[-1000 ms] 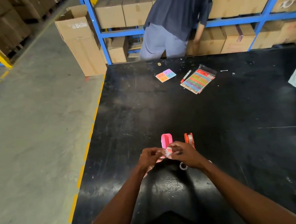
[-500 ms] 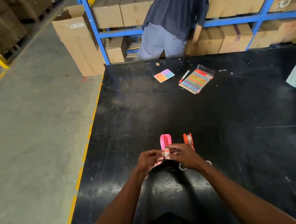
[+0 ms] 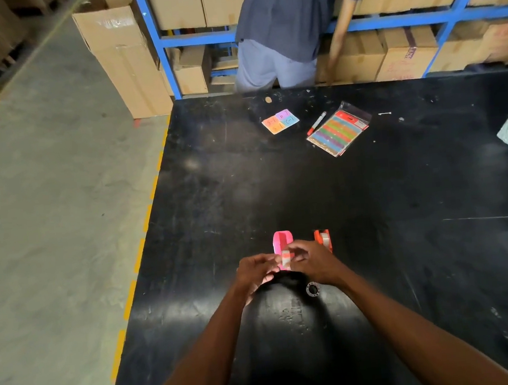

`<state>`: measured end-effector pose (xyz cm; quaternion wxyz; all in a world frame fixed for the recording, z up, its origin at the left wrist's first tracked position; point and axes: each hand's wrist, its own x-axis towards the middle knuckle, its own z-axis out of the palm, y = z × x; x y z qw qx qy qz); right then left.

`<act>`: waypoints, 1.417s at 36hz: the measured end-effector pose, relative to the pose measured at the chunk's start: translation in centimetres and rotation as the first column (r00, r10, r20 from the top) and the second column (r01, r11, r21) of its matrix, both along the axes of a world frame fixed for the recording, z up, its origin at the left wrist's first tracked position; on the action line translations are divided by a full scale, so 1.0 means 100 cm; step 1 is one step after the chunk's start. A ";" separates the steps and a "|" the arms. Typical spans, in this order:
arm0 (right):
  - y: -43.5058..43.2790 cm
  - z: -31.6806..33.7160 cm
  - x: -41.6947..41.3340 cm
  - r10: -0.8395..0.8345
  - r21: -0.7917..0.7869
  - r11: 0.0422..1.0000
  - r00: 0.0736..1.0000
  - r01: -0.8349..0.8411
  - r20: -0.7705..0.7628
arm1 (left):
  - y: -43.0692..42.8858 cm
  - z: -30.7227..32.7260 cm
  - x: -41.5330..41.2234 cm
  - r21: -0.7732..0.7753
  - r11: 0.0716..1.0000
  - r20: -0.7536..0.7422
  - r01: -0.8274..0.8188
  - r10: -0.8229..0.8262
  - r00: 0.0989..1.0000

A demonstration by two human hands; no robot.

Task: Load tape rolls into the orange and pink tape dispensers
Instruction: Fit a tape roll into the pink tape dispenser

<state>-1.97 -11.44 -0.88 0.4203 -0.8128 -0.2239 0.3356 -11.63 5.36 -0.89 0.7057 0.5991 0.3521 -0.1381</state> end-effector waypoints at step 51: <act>0.022 -0.050 0.062 0.386 -0.399 0.900 0.747 -0.176 0.541 | 0.014 -0.048 0.060 0.612 0.639 -0.157 0.466 -0.479 0.864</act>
